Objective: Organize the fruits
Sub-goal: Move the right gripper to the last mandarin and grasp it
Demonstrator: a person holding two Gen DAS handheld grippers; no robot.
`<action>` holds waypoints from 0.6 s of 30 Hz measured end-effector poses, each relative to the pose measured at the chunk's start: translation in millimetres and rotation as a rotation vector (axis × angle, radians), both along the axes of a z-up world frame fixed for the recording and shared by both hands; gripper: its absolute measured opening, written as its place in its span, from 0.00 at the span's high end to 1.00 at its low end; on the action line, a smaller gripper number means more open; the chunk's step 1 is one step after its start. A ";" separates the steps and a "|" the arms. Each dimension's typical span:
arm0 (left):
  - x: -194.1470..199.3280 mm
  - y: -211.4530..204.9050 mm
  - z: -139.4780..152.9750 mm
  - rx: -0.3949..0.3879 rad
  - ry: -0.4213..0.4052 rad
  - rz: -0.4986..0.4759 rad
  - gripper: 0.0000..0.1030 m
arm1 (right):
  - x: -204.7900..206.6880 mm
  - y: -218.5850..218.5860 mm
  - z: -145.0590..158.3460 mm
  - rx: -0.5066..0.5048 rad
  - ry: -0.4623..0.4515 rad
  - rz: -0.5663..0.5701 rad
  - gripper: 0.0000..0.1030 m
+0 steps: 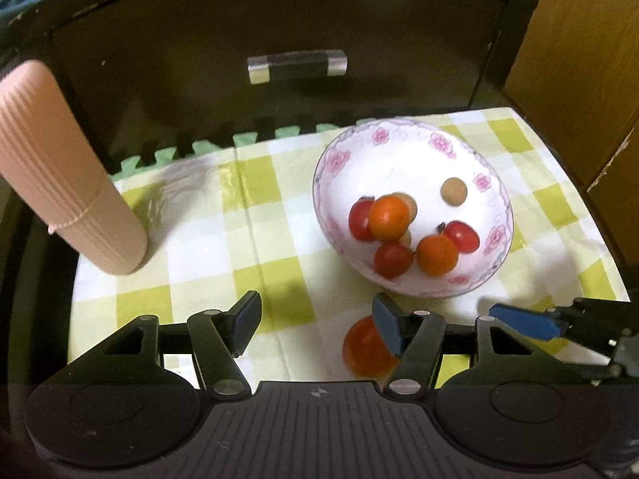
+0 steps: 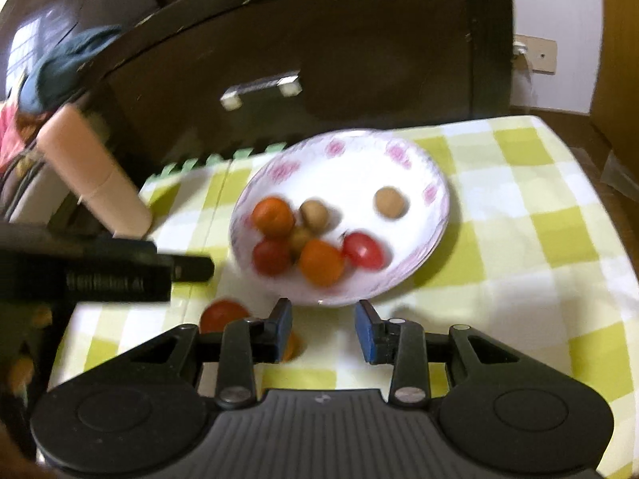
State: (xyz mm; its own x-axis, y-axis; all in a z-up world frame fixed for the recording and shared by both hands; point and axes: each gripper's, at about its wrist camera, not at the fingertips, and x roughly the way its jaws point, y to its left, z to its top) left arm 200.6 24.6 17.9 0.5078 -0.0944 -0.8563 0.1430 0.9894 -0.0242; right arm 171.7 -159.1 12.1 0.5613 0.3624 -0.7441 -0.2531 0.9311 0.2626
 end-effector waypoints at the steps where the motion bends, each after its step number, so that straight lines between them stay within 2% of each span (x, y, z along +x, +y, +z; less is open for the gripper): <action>1: -0.3 1.1 -1.0 -0.003 0.004 0.002 0.33 | -3.0 3.2 -2.7 -0.006 0.005 0.021 0.68; 11: 0.5 3.0 -5.4 -0.024 0.019 -0.011 0.33 | -4.8 34.3 -13.2 -0.077 -0.014 0.181 0.68; 18: 2.1 1.9 -8.9 -0.035 0.035 -0.025 0.33 | 3.5 46.4 -34.3 -0.142 0.007 0.259 0.67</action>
State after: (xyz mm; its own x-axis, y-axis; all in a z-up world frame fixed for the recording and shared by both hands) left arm 202.7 26.5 9.1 0.4743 -0.1372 -0.8696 0.1662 0.9840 -0.0646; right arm 175.1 -112.7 -22.2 0.4582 0.3847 -0.8013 -0.4861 0.8632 0.1365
